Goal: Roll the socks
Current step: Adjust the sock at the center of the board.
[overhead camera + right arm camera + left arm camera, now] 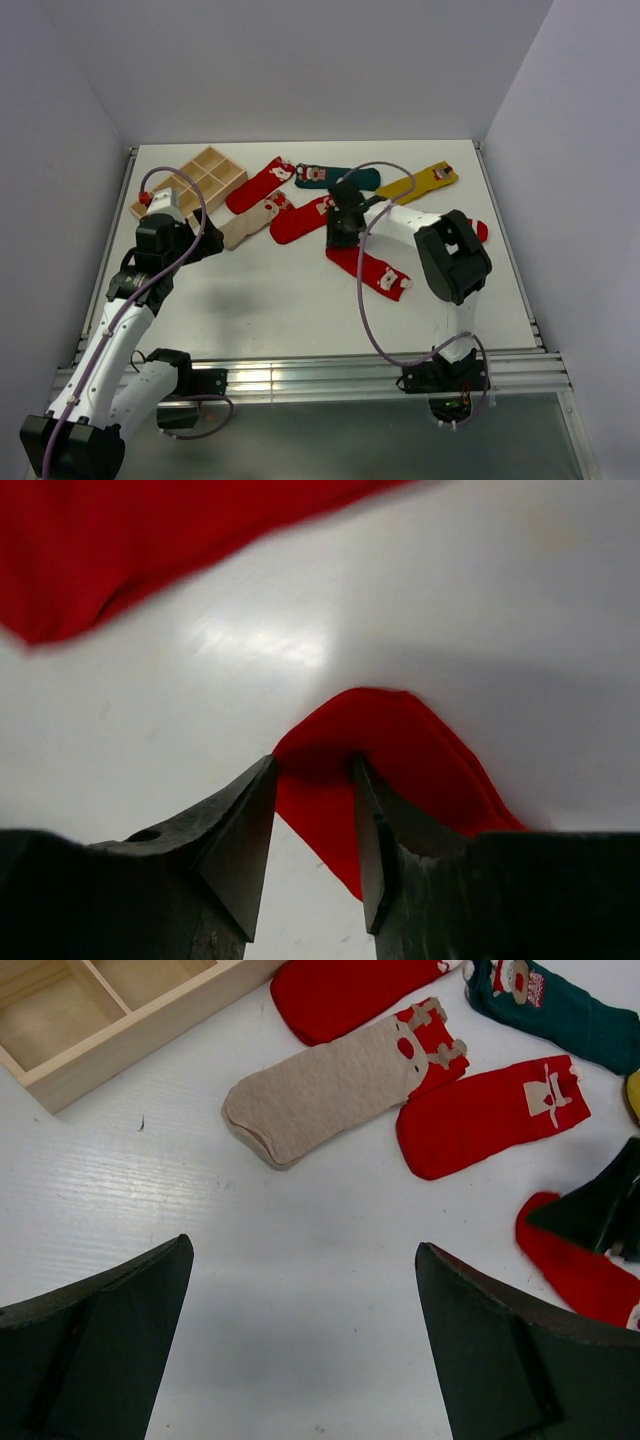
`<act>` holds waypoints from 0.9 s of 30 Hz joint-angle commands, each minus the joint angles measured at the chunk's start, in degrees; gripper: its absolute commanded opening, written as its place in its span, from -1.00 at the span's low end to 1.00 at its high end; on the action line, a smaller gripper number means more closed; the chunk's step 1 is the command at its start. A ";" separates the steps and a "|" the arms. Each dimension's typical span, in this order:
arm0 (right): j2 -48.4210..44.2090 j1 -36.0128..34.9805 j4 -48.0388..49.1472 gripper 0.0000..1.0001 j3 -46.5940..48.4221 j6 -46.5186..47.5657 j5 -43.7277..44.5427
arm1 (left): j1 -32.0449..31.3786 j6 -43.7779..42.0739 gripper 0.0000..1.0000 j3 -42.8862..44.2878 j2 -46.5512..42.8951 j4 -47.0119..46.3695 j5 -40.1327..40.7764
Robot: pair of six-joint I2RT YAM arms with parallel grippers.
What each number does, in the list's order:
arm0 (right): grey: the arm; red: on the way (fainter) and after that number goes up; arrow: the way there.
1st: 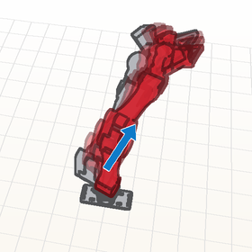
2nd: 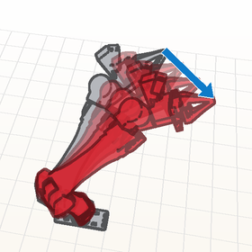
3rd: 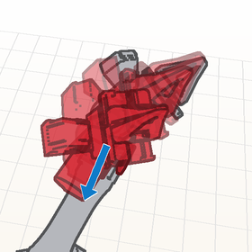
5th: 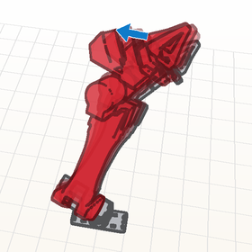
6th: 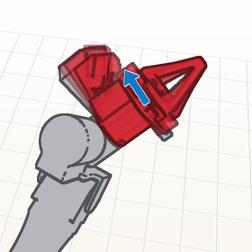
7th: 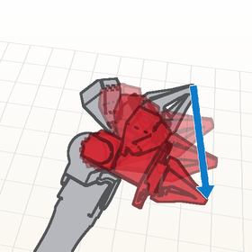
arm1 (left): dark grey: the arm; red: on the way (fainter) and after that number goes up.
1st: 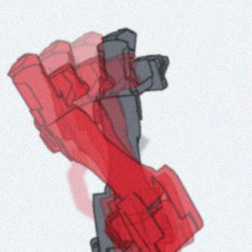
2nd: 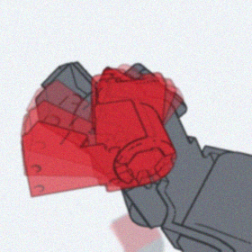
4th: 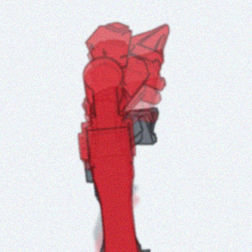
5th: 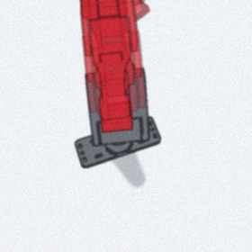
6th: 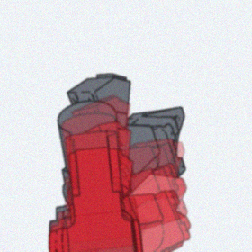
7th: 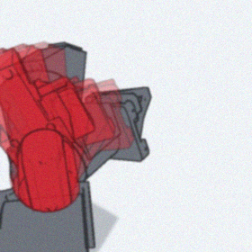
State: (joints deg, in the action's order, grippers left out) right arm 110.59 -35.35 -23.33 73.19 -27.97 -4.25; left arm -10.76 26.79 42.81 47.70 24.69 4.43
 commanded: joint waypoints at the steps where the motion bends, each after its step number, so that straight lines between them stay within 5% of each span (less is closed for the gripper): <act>1: -4.57 6.85 4.25 -0.10 -0.51 -5.61 6.09 | -0.13 0.11 0.99 -0.36 -1.03 -1.31 0.76; 6: -12.57 9.25 4.00 0.02 -1.02 -2.89 8.20 | -0.13 0.20 0.99 -0.36 -1.38 -1.22 0.94; 16: -30.94 14.26 -2.86 0.03 -23.76 -6.05 15.94 | -0.05 0.29 0.99 -0.36 -1.56 -1.57 0.06; 27: -30.44 15.05 -1.90 0.01 -33.28 -6.49 8.14 | -0.05 0.55 0.99 -0.44 -2.17 -1.57 -0.12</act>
State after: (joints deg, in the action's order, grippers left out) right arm 79.68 -20.43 -27.11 40.62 -33.82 7.42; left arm -10.76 26.85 42.44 46.94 24.67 4.40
